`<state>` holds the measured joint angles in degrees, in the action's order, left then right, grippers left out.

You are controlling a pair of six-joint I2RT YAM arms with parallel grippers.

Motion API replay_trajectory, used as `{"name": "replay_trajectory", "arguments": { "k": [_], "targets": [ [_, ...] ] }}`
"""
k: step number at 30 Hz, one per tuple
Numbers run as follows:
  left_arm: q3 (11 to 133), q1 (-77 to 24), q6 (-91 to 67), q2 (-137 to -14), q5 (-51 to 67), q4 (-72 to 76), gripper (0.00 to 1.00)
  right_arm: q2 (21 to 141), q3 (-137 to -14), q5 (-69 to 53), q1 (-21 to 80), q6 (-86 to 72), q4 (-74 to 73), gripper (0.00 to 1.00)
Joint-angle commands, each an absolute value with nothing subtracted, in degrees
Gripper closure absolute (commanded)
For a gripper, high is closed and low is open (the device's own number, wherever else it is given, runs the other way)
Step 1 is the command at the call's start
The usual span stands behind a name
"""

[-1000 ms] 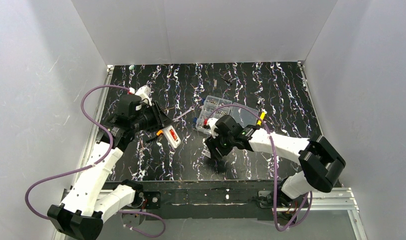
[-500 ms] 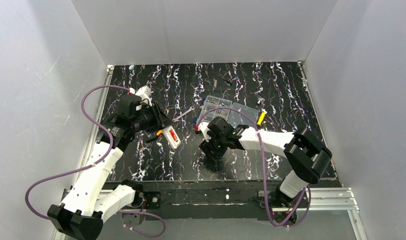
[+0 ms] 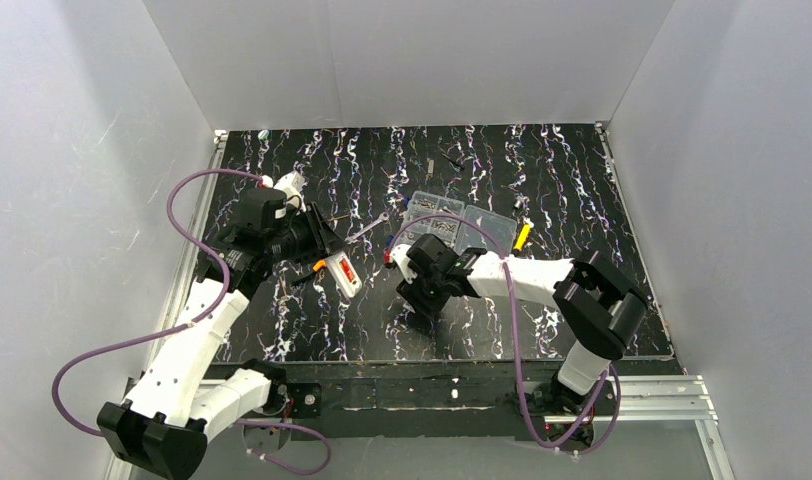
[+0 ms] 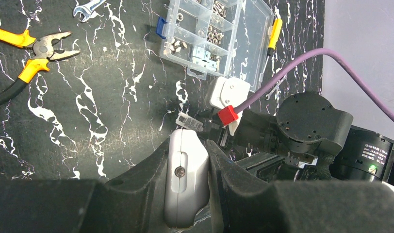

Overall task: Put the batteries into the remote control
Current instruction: Pick up the battery cover at the center of the board.

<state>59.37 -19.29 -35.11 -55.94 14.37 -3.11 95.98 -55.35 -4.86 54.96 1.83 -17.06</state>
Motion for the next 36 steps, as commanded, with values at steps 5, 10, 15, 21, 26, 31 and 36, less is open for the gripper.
{"name": "replay_trajectory", "arguments": {
  "k": [5,10,15,21,26,31,36],
  "targets": [
    [59.9,-19.1,-34.8,-56.0,15.4,-3.5,1.00,96.6,-57.1,-3.5,55.9,2.3,-18.7,0.56],
    [59.8,-19.1,-34.9,-56.0,15.3,-3.5,1.00,95.9,-56.0,-3.2,56.7,2.2,-18.5,0.50],
    [59.5,-19.1,-35.0,-55.9,15.3,-3.4,1.00,95.6,-55.2,-1.5,57.7,2.3,-18.7,0.48],
    [59.2,-19.1,-35.3,-55.7,15.3,-3.3,1.00,97.0,-55.6,2.6,59.2,2.4,-19.9,0.52],
    [59.1,-19.1,-35.2,-55.3,15.0,-3.7,1.00,97.7,-55.5,4.6,60.0,1.8,-20.2,0.59],
    [58.8,-19.1,-35.2,-54.8,14.7,-3.8,1.00,96.6,-54.7,5.3,60.2,0.6,-19.2,0.66],
    [58.8,-19.1,-35.7,-55.0,14.8,-3.4,1.00,95.0,-54.2,8.4,60.2,-1.0,-18.5,0.74]
  ]
}}
